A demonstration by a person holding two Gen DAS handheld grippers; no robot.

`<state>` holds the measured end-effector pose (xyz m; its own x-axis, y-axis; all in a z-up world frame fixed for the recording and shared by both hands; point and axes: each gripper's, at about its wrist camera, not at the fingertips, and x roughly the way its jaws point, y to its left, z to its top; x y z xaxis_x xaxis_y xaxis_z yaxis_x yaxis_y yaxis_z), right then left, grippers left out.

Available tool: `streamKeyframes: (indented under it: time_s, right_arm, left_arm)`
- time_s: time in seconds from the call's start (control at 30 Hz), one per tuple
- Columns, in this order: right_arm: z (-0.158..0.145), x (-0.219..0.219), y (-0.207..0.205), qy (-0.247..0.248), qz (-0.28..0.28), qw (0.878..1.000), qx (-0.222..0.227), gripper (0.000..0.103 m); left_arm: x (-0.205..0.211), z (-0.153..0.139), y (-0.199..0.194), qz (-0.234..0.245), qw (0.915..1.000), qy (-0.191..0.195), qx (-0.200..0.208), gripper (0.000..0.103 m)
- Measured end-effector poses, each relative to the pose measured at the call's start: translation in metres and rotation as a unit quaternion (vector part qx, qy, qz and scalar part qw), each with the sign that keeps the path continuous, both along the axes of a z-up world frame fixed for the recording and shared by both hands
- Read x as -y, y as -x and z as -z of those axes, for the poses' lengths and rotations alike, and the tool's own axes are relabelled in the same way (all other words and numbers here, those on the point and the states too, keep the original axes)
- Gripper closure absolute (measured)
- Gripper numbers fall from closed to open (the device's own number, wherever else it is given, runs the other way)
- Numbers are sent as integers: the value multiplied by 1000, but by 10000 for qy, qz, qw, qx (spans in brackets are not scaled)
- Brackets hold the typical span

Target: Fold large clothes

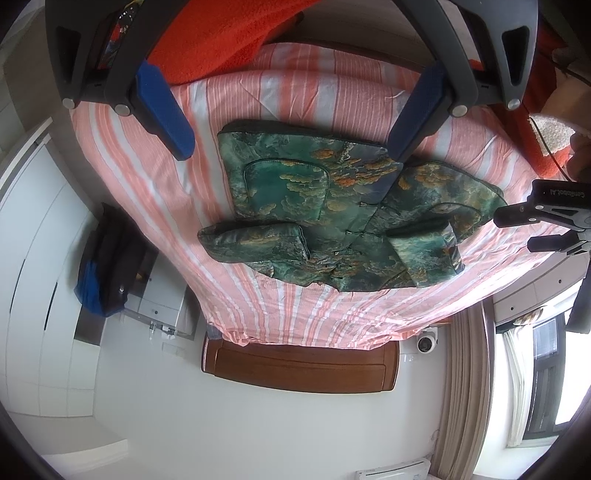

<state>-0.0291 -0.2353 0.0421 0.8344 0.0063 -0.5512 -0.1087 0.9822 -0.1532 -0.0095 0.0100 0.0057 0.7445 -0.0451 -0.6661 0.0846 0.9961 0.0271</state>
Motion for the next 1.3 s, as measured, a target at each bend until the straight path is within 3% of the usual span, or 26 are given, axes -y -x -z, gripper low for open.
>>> streamKeyframes:
  time_s: [1.3]
  right_arm:
    - [5,-4,-3,-27,-37,10000,-83,0]
  left_arm:
    - [0,-1,2,-3,10000,48,35,0]
